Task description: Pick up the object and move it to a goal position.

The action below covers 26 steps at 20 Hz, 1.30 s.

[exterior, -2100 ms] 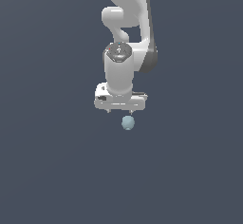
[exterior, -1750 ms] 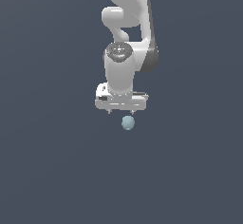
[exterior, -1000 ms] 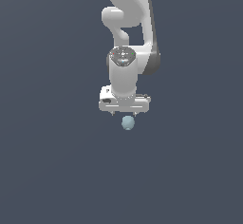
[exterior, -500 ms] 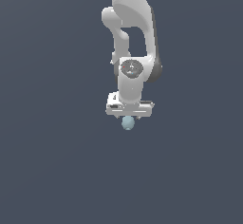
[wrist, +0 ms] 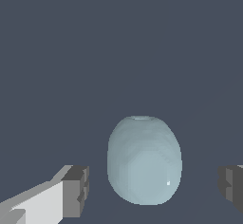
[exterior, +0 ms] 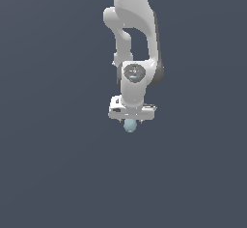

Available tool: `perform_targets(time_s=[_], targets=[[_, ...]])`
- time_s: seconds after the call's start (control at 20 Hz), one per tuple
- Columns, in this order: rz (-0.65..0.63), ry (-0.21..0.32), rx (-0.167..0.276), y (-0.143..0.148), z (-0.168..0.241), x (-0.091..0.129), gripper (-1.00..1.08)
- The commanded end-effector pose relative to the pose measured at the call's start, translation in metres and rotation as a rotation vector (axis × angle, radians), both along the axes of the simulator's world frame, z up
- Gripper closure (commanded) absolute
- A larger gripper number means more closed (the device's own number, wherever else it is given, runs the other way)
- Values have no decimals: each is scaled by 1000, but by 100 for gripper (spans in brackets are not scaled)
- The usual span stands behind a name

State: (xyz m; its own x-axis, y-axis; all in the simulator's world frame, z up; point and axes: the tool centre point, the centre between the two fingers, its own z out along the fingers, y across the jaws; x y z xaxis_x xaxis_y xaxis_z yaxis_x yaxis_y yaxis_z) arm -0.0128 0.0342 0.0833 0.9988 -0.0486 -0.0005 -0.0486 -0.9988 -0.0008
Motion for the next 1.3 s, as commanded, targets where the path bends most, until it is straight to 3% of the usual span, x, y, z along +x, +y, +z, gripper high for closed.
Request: perform_targets(time_s=[0.0, 0.55, 0.6, 1.25], targets=[[0, 1, 0, 0, -10, -1, -92], [0, 0, -1, 0, -44, 0, -92], [0, 0, -1, 0, -44, 0, 108], [0, -1, -1, -1, -40, 0, 108]])
